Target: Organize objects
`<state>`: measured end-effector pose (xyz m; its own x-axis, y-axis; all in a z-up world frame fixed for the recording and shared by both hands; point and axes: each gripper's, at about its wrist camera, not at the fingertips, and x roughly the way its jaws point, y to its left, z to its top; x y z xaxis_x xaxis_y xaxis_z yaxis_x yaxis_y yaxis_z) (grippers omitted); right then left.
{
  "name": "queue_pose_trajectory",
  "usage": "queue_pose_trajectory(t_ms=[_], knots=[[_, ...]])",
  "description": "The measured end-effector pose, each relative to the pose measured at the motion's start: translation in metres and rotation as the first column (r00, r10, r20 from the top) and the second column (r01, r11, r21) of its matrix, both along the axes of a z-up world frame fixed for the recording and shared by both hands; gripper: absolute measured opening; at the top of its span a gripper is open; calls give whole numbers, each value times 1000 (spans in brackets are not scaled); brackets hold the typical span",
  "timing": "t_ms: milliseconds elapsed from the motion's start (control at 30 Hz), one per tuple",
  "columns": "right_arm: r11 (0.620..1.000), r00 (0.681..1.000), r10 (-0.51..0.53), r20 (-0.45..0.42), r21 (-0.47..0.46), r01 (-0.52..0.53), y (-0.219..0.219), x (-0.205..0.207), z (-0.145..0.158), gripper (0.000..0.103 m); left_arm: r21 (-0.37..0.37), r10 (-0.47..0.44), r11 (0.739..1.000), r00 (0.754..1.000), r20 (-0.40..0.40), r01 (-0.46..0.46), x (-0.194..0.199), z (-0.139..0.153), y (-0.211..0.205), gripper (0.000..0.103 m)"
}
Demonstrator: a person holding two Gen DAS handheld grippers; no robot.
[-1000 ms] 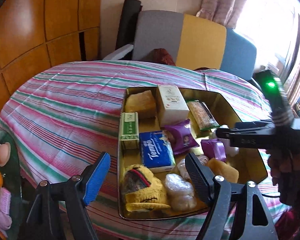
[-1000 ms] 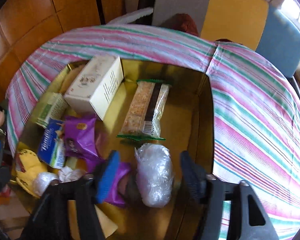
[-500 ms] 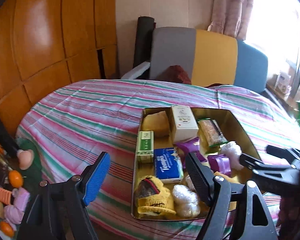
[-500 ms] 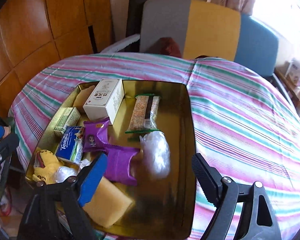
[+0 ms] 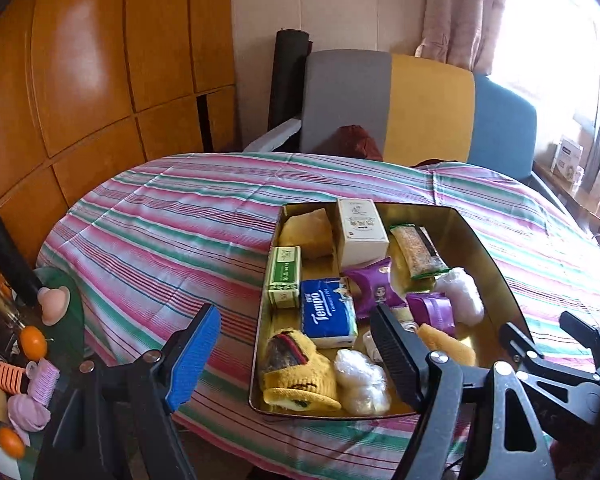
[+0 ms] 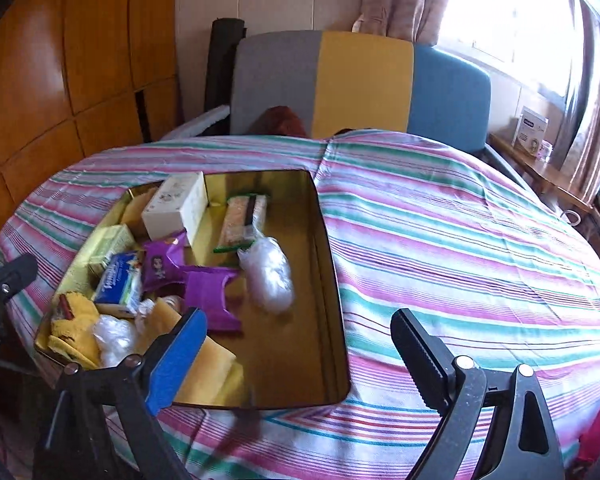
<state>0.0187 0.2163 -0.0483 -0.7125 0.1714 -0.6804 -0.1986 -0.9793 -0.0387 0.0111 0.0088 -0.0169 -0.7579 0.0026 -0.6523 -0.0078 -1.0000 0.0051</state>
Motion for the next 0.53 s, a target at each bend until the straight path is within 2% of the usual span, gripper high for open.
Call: queue_pose_trajectory(t_ms=[533], knots=[[999, 999, 41, -2, 13, -41, -12, -1, -1, 95, 6, -4, 1000, 1000, -1, 4, -1, -2, -1, 78]])
